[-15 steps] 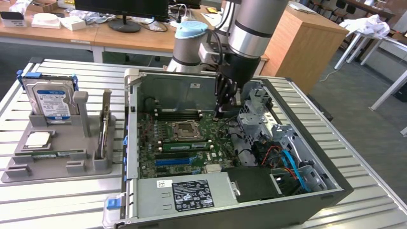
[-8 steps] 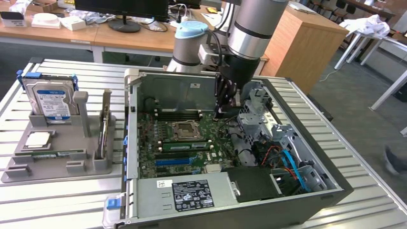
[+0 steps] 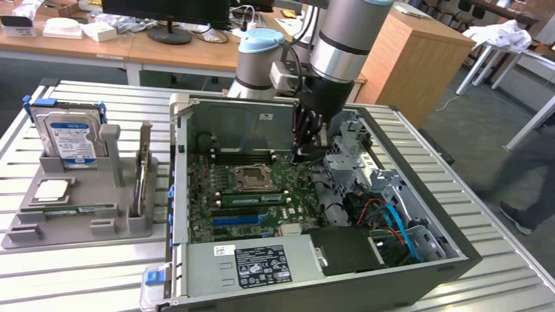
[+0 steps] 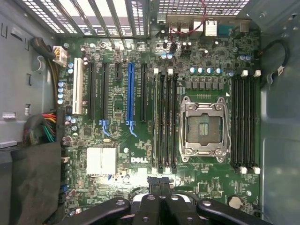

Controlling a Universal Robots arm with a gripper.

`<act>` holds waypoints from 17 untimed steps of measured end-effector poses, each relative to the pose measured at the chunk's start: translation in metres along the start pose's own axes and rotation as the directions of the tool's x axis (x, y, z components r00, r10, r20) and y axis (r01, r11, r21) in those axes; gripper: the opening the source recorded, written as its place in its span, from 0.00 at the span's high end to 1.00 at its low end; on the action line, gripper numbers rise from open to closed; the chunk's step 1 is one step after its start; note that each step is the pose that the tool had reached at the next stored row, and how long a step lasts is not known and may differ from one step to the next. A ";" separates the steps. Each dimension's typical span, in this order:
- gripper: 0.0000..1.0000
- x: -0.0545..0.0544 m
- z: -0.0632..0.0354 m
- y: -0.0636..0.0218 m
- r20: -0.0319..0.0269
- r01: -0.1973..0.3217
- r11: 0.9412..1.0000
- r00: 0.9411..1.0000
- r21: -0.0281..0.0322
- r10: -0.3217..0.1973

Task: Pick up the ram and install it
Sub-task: 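Press down the ram until it locks into place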

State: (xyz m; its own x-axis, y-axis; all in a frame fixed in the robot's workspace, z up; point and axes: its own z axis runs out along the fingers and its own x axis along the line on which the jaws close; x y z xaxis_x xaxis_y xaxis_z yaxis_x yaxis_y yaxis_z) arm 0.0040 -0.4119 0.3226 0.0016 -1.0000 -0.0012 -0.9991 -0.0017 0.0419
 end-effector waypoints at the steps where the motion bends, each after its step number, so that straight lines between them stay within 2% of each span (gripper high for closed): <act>1: 0.90 0.000 0.0005 0.0000 0.000 0.000 1.000 1.000 0.000 0.000; 17: 0.90 0.000 0.0116 -0.0005 0.000 0.000 1.000 1.000 0.000 0.000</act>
State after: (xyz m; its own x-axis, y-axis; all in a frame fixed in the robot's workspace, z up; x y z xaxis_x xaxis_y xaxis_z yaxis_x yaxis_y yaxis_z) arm 0.0040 -0.4119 0.3110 0.0016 -1.0000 -0.0012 -0.9991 -0.0017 0.0419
